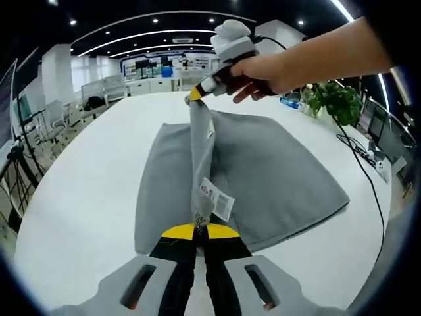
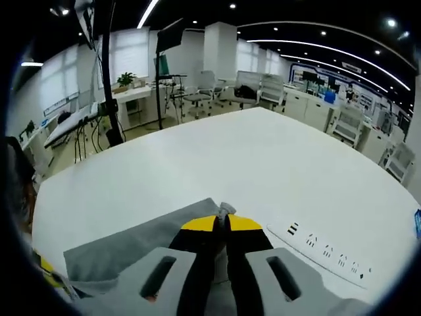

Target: Fold the towel on the table until its edges align and the towel forms a compact rectangular stack.

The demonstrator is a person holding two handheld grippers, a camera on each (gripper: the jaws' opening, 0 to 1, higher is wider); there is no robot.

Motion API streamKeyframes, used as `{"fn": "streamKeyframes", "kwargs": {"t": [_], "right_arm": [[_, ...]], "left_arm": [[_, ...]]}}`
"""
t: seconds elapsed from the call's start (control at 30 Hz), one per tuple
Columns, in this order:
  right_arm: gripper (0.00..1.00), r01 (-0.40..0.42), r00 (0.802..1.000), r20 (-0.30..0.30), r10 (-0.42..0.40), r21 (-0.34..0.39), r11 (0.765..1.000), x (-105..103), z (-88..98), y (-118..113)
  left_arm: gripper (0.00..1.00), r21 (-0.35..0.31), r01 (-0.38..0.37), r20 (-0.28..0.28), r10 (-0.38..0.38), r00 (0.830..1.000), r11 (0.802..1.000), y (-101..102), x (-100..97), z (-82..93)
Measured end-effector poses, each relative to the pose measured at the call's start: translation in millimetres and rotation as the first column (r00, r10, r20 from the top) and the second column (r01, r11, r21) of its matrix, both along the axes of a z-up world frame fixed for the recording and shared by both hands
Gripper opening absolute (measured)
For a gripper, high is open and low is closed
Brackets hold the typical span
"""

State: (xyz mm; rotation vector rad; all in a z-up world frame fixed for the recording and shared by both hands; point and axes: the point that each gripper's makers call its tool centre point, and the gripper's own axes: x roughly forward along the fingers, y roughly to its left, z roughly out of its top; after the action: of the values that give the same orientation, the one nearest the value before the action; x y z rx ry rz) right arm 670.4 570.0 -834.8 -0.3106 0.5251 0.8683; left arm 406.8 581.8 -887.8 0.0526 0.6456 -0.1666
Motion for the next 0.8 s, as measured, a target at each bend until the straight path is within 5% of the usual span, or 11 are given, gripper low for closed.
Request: {"fn": "streamKeyframes", "kwargs": {"t": [0.33,0.8], "right_arm": [[0.0,-0.064,0.997,0.039,0.066,-0.036,0.997,2.2,-8.4,14.2],[0.0,-0.082,0.996,0.027,0.083,-0.025,0.996,2.8,-13.1,13.6]], "left_arm": [[0.05,-0.033,-0.027,-0.023,0.026,0.999,0.999,5.6,-0.1,-5.0],[0.17,0.049,-0.071,-0.049,0.073,0.996,0.996,36.0,-10.7,-15.2]]}}
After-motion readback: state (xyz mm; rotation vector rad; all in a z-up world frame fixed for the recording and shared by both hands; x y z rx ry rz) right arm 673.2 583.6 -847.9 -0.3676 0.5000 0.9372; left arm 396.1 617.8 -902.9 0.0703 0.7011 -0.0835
